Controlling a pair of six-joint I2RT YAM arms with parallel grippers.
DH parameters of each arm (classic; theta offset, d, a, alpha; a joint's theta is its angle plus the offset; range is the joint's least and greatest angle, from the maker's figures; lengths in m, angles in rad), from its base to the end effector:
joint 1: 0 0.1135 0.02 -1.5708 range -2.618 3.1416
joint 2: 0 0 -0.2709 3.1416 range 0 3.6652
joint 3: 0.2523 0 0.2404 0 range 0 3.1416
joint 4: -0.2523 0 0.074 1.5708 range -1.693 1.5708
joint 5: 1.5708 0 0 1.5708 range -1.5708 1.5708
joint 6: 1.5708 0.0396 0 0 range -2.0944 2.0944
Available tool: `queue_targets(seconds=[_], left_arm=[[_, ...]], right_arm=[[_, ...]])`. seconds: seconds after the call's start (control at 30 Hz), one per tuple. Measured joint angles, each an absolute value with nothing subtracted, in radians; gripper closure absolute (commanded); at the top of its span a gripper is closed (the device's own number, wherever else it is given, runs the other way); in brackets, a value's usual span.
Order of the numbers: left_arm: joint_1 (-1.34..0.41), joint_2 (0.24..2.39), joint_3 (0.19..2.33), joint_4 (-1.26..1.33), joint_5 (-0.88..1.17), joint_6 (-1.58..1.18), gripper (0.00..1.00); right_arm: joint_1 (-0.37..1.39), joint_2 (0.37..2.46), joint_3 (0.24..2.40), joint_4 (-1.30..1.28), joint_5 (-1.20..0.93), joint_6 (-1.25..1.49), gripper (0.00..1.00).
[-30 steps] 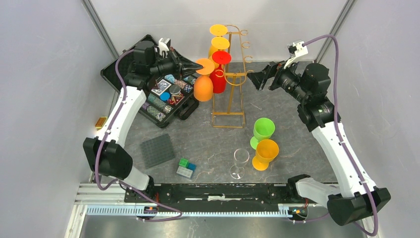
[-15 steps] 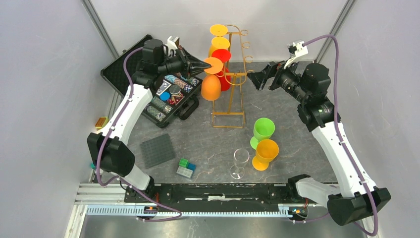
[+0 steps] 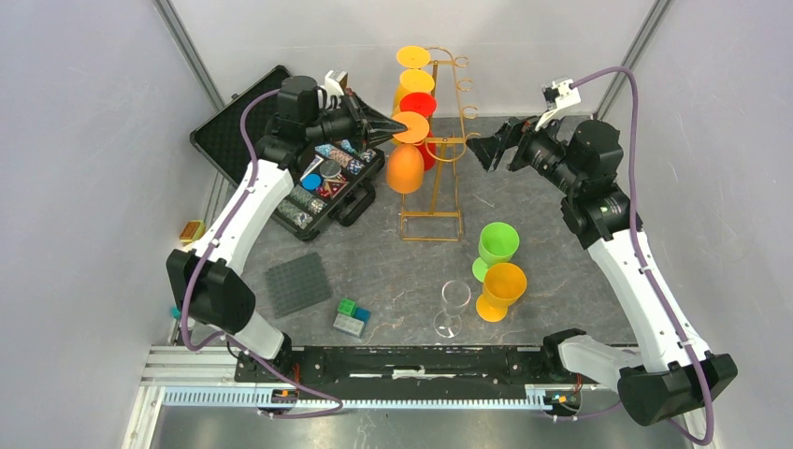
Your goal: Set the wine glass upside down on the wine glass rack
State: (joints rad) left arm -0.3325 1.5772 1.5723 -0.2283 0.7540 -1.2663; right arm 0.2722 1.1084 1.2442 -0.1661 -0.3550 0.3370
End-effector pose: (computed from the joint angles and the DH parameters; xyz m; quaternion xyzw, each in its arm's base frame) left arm 0.3266 -0.1415 0.4195 -0.1245 0.7541 -0.6147 0.1948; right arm 0.2205 0.0758 0.4436 -0.1000 0.7101 0.3264 0.6158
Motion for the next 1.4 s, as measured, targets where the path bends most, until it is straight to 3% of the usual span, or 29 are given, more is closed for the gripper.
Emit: queue_targets(seconds=[0.2, 0.37, 0.6, 1.03, 1.4], left_arm=[[-0.342, 1.578, 1.572, -0.228, 0.738, -1.266, 0.97], [-0.352, 1.579, 1.572, -0.228, 0.736, -1.266, 0.90], [-0.367, 1.594, 1.572, -0.243, 0.736, -1.264, 0.67], [-0.367, 1.585, 1.694, -0.511, 0.706, -1.091, 0.23], [-0.367, 1.569, 1.694, -0.708, 0.649, -0.970, 0.21]], right_arm=[[0.272, 1.108, 1.241, -0.166, -0.355, 0.337, 0.02], [0.272, 1.108, 1.241, -0.166, -0.355, 0.337, 0.02], [0.272, 1.107, 1.238, -0.166, -0.355, 0.337, 0.02], [0.272, 1.106, 1.228, -0.167, -0.355, 0.337, 0.02], [0.272, 1.106, 1.228, -0.166, -0.356, 0.337, 0.02]])
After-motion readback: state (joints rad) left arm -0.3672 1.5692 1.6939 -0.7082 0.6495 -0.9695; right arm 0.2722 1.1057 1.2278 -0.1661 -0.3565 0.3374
